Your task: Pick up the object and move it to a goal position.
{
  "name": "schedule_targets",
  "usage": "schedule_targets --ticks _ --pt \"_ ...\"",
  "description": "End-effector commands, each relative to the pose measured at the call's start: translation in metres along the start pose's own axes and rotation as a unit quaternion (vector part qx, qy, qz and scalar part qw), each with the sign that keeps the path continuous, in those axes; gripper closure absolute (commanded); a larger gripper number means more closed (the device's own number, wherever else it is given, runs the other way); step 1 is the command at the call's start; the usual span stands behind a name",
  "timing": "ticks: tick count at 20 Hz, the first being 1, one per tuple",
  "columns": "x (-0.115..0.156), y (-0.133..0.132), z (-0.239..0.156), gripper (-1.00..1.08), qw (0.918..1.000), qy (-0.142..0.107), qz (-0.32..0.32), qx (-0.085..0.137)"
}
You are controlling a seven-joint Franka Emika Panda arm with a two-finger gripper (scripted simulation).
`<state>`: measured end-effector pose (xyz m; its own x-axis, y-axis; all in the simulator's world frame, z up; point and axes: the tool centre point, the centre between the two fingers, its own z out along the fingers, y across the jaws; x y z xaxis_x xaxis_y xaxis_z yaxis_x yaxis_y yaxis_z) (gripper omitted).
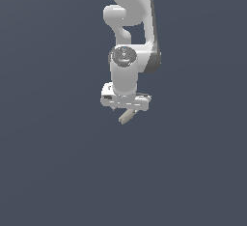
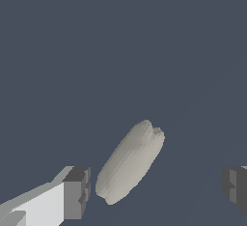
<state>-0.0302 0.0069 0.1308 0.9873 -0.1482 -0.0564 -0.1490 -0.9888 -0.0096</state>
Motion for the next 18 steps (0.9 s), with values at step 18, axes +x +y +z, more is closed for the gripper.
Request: schedule_targets --ticks 18 --pt "-0.026 -0.011 0.036 -0.92 0.9730 0.020 0.230 0.002"
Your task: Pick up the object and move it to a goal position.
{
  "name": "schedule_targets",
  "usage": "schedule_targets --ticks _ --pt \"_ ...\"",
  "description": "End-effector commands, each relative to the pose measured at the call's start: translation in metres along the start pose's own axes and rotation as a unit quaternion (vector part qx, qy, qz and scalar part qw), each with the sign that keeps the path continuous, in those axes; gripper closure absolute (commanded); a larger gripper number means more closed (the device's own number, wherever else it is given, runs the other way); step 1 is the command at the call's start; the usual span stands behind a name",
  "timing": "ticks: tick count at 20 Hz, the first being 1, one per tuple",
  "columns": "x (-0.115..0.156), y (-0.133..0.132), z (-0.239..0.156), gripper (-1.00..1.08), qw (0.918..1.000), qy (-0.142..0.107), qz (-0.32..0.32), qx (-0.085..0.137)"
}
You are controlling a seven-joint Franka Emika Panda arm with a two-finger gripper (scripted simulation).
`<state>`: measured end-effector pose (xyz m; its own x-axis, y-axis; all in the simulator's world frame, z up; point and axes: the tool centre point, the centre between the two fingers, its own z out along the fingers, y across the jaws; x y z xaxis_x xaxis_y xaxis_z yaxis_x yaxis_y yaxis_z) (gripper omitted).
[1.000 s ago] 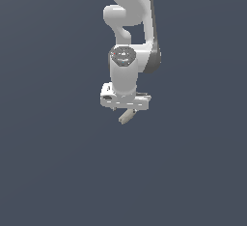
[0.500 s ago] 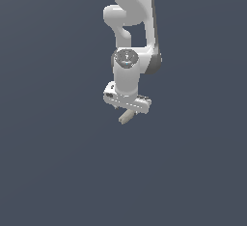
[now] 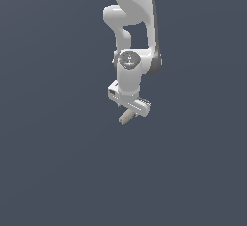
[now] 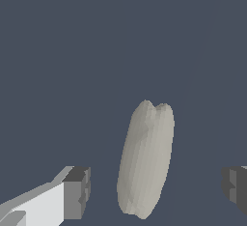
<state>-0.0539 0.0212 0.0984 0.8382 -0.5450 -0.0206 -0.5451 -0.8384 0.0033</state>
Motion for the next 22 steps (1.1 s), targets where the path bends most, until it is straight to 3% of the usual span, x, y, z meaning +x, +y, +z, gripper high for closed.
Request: schedule_targets --ticks 1,11,22 --pt "-0.003 0.001 0.004 -0.92 0.9996 0.003 0.029 0.001" --pt "-0.011 0.003 0.012 -0.92 0.9954 0.009 0.095 0.002" --pt "-0.012 0.003 0.022 -0.92 0.9948 0.010 0.102 0.003"
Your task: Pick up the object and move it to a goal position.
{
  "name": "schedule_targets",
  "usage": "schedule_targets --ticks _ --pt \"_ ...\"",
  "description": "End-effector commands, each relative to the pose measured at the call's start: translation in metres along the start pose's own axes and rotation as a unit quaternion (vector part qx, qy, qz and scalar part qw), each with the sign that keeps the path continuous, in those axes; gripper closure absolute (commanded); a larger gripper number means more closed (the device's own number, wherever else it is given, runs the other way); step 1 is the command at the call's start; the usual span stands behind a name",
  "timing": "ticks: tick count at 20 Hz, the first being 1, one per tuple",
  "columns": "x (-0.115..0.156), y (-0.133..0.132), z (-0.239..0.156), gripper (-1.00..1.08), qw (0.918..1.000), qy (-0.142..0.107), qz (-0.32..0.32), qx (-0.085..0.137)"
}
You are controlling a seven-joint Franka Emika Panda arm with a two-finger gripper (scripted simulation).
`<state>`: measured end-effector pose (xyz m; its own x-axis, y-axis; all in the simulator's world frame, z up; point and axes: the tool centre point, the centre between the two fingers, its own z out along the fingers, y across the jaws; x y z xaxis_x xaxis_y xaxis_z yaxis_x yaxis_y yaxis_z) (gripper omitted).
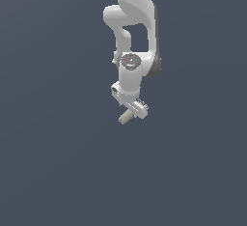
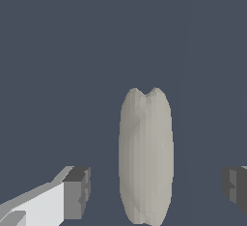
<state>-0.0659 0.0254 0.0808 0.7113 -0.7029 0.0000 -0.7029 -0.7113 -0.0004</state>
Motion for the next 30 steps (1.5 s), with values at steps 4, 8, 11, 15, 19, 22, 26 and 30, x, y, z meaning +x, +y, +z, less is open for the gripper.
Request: schedule_targets --ticks 4,8,11,15,19,22,26,30 --pt "-0.001 0.001 0.022 -0.92 1.0000 0.000 0.001 0.000" --pt "-0.001 0.001 0.039 -0.92 1.0000 0.000 0.002 0.000" --pt "0.000 0.001 0.045 -0.92 1.0000 0.000 0.002 0.000" --pt "0.000 0.001 0.046 1.08 1.0000 0.000 0.002 0.000" --pt "0.000 0.001 0.046 1.08 1.0000 0.000 0.002 0.000" --pt "0.000 0.001 0.046 1.08 1.0000 0.000 0.002 0.000" --pt "-0.001 -0.001 0.044 1.08 1.0000 0.000 0.002 0.000" --pt "-0.005 -0.007 0.034 1.08 1.0000 0.000 0.002 0.000"
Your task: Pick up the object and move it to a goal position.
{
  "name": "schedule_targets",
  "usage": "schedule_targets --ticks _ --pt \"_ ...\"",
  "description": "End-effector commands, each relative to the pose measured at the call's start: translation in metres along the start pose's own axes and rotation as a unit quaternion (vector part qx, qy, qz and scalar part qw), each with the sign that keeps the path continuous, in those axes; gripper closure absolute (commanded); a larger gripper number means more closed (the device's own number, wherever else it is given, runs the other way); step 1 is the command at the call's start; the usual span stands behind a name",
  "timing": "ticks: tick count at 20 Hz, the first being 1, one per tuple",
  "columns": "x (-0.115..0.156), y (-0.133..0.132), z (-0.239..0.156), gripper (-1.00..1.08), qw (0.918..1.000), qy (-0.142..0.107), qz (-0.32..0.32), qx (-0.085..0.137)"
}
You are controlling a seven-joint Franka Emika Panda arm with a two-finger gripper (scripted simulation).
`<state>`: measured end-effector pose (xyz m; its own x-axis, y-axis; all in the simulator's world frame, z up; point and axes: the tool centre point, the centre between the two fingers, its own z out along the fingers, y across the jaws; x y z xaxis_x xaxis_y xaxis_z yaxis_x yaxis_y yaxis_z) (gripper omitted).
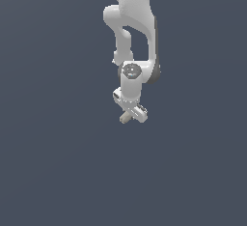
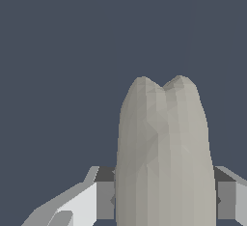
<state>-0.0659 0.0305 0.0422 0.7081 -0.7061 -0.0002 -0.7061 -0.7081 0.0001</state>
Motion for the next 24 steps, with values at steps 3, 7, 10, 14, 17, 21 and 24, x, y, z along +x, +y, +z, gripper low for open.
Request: schedule_targets --ticks 3,7,10,14,17,21,24 --pt "-0.008 -0.011 -0.018 1.08 1.0000 0.000 0.000 0.000" --pt "-0.019 -0.027 -0.043 1.08 1.0000 0.000 0.000 0.000" --pt "-0.030 -0.042 -0.068 1.08 1.0000 0.001 0.000 0.000" --pt "-0.046 -0.066 -0.105 1.08 1.0000 0.001 0.000 0.000" --pt "-0.059 -0.085 -0.135 1.08 1.0000 0.001 0.000 -0.001" --pt "-0.075 -0.110 -0.174 1.08 1.0000 0.001 0.000 -0.001" --pt "-0.087 -0.129 -0.203 1.08 1.0000 0.001 0.000 -0.001"
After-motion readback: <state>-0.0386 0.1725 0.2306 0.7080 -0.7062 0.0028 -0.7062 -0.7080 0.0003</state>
